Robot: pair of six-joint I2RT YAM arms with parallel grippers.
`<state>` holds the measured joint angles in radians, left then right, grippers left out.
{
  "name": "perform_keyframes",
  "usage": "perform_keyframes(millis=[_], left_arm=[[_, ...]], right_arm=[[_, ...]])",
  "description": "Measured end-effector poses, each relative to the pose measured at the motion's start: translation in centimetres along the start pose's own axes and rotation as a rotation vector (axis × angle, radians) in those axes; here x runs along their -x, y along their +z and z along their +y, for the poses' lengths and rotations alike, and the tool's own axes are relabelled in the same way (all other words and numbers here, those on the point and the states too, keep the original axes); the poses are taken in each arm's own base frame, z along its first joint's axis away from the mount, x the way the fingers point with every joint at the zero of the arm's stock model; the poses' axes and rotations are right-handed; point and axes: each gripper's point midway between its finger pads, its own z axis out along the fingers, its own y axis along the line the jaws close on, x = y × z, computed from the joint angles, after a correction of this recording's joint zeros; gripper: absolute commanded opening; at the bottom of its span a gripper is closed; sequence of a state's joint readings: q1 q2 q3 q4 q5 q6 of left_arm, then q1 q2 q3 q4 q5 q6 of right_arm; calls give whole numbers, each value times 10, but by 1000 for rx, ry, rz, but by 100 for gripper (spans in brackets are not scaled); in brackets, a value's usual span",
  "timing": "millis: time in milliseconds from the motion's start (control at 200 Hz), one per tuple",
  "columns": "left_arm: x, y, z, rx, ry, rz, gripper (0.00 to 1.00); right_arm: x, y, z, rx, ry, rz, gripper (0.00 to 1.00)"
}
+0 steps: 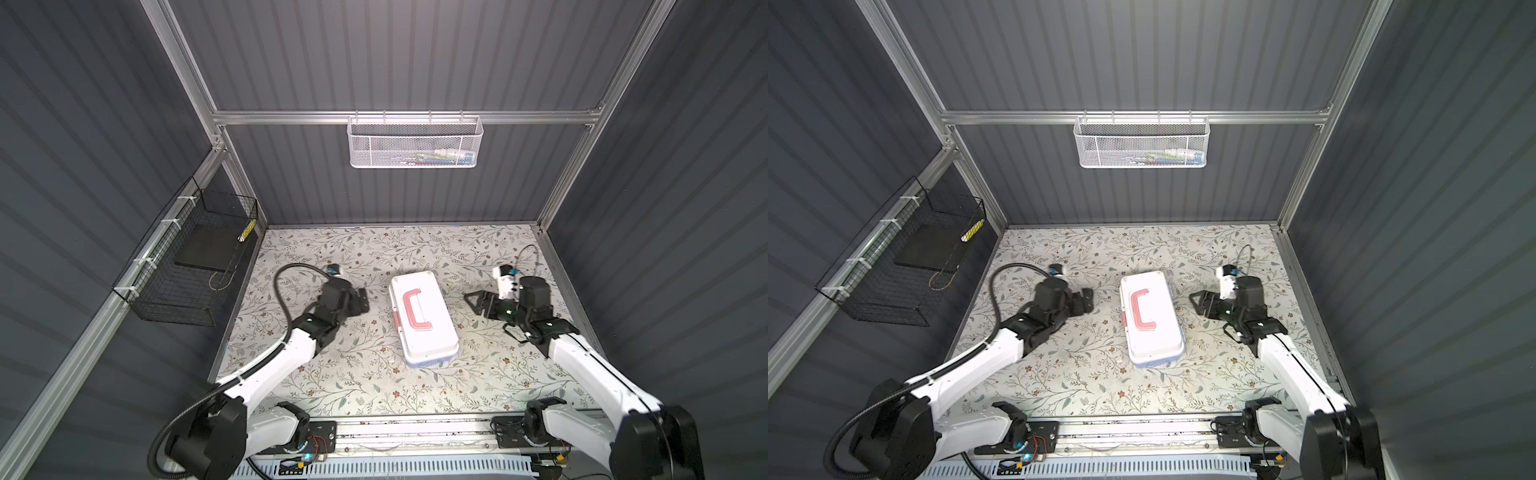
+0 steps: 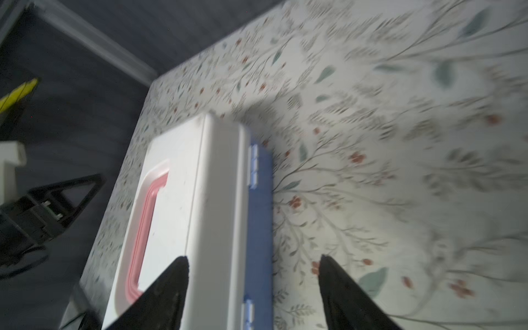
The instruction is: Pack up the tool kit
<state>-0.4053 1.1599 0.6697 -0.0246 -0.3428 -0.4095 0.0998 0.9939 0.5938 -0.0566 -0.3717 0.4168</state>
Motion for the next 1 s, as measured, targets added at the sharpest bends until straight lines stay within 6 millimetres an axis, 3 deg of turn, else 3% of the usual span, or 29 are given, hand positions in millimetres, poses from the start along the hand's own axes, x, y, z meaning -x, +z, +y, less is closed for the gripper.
perform_keyframes(millis=[75, 165, 290, 365, 405, 515, 610, 746, 1001], left_arm=[[5, 8, 62, 188, -1, -47, 100], [-17, 27, 108, 341, 50, -3, 100], [-64, 50, 126, 374, 156, 80, 100], [-72, 59, 123, 332, 196, 58, 100], [-68, 62, 118, 302, 212, 19, 100], [-58, 79, 107, 238, 245, -82, 100], [-66, 96, 104, 210, 277, -75, 100], [-53, 99, 103, 209, 265, -117, 100], [-36, 100, 102, 199, 250, -167, 100]], right_arm=[[31, -25, -33, -165, -30, -171, 82], [39, -39, -75, -349, -58, -288, 87], [4, -27, -135, -550, -82, -244, 94], [-18, -15, -156, -600, -95, -169, 99], [-20, -11, -159, -605, -110, -165, 99], [4, -2, -154, -561, -182, -287, 99], [15, 11, -155, -528, -233, -338, 99], [6, 26, -154, -474, -292, -323, 99], [35, 24, -142, -454, -329, -412, 99]])
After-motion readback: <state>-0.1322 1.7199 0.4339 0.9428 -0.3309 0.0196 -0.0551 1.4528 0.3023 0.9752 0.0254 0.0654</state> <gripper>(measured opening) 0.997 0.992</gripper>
